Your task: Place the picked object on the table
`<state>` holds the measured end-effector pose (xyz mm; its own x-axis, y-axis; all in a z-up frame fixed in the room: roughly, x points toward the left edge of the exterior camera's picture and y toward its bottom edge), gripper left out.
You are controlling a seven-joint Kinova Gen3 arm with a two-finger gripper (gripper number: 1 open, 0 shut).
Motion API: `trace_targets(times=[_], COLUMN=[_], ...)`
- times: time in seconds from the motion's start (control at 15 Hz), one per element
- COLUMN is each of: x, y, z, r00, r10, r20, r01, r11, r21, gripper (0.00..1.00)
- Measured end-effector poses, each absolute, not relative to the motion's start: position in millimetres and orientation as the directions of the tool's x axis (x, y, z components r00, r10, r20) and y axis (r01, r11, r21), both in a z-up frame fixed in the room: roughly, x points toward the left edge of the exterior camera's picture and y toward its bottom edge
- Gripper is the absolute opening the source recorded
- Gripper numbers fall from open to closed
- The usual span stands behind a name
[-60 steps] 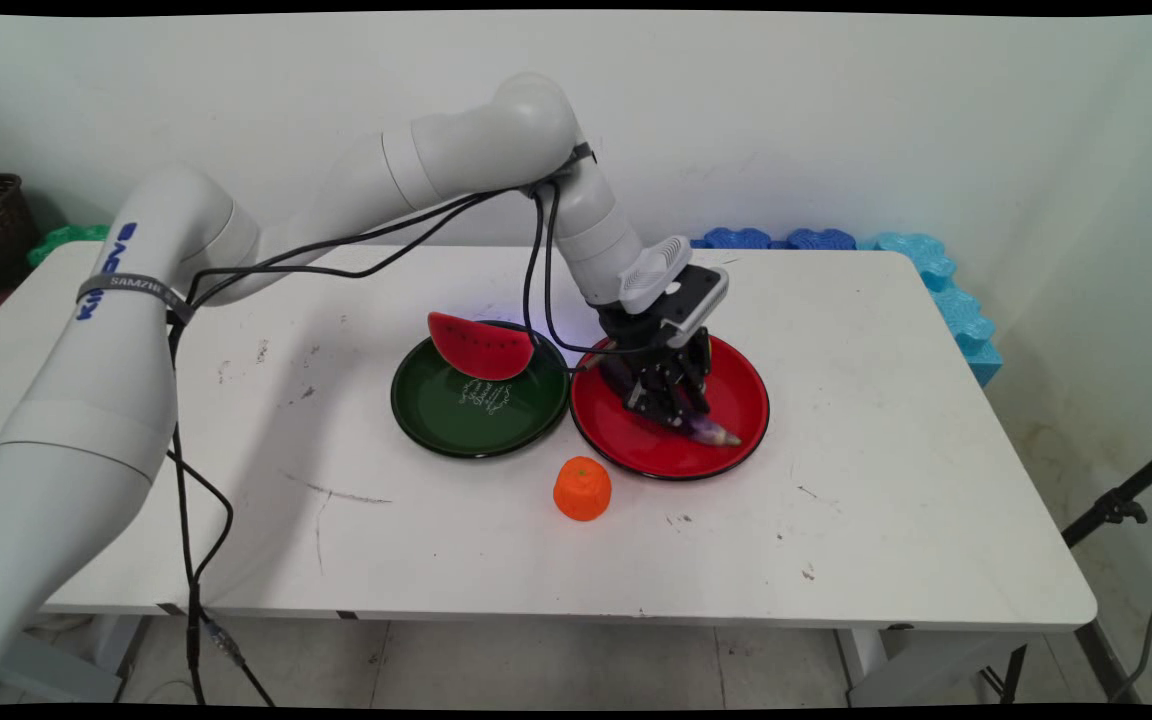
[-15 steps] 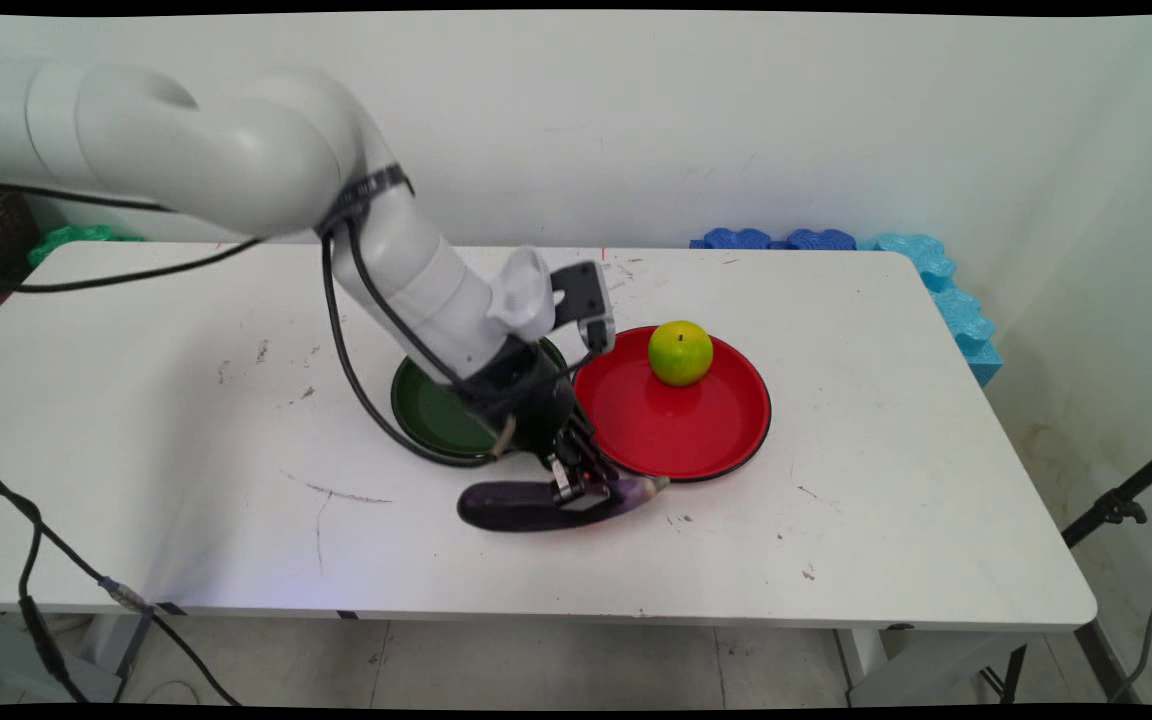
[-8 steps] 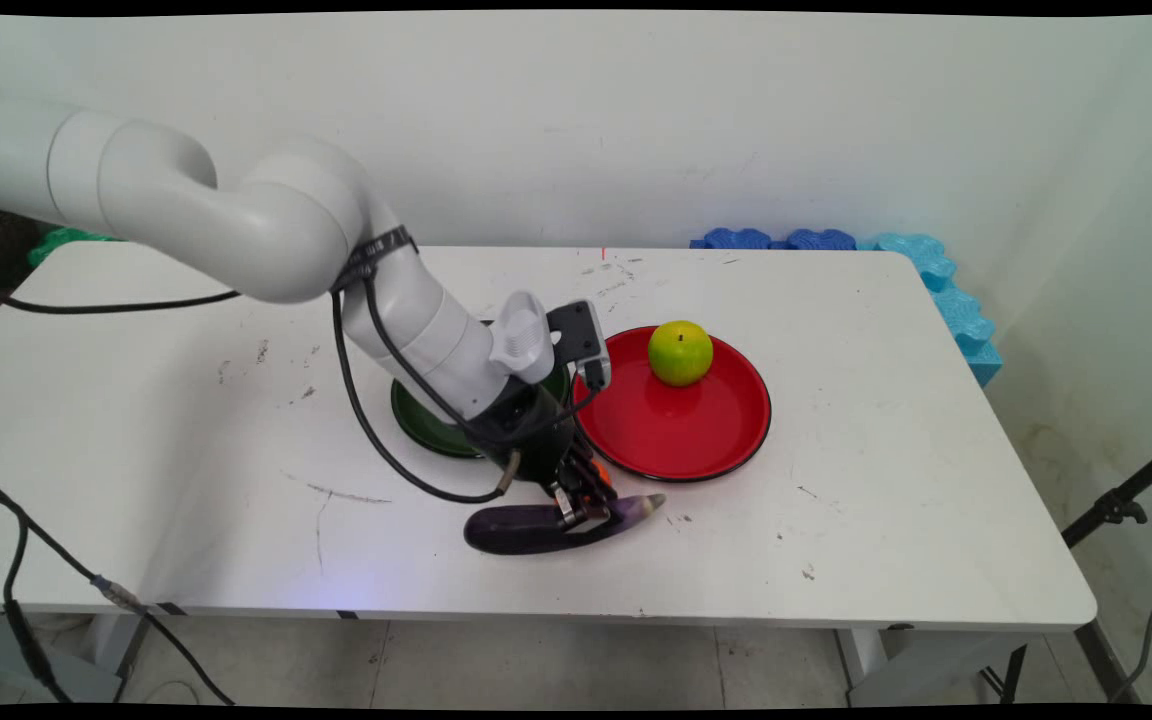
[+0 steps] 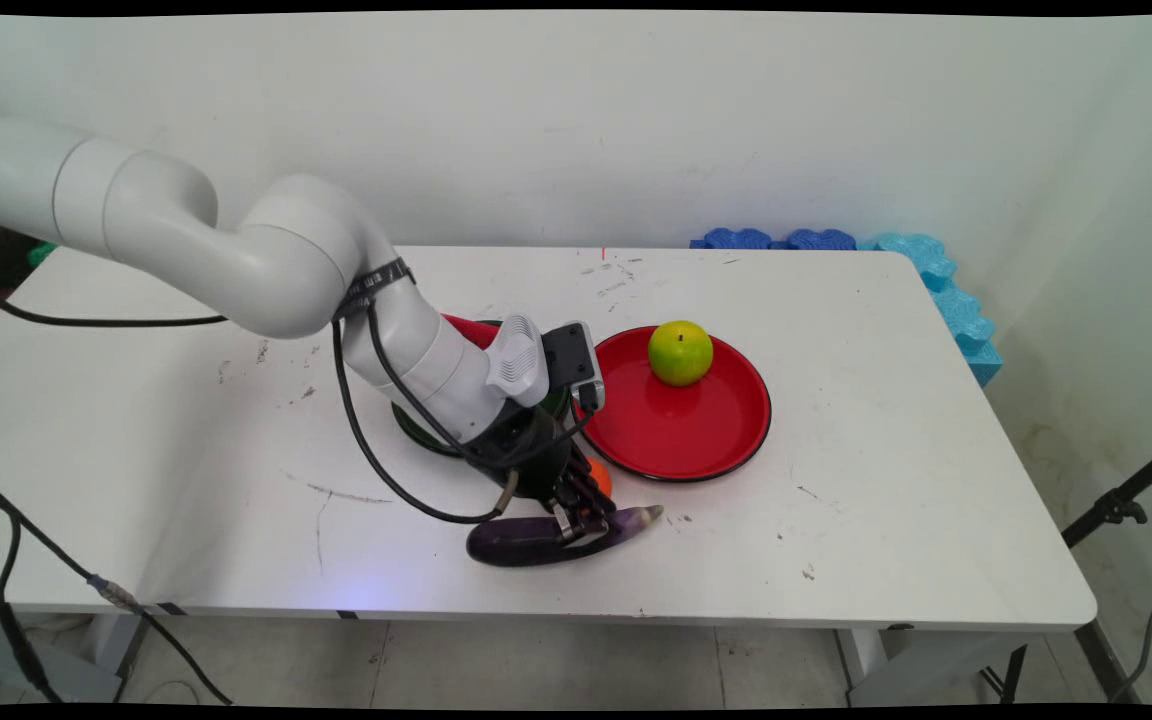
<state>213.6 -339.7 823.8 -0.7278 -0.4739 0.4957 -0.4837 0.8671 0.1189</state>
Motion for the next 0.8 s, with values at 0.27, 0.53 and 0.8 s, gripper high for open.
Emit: trace_targets(times=[0.27,0.53,0.8], x=[214.4,213.6,211.4], y=[-340.9,-342.2,-344.1], z=[817.6,814.9,820.4], r00=[-0.728,-0.727,-0.722], r10=[-0.466,-0.457,-0.438], r20=[0.502,0.512,0.536], r01=[-0.479,-0.473,-0.457], r11=[0.870,0.874,0.883], r21=[0.113,0.109,0.106], gripper=[0.00,1.00,1.00])
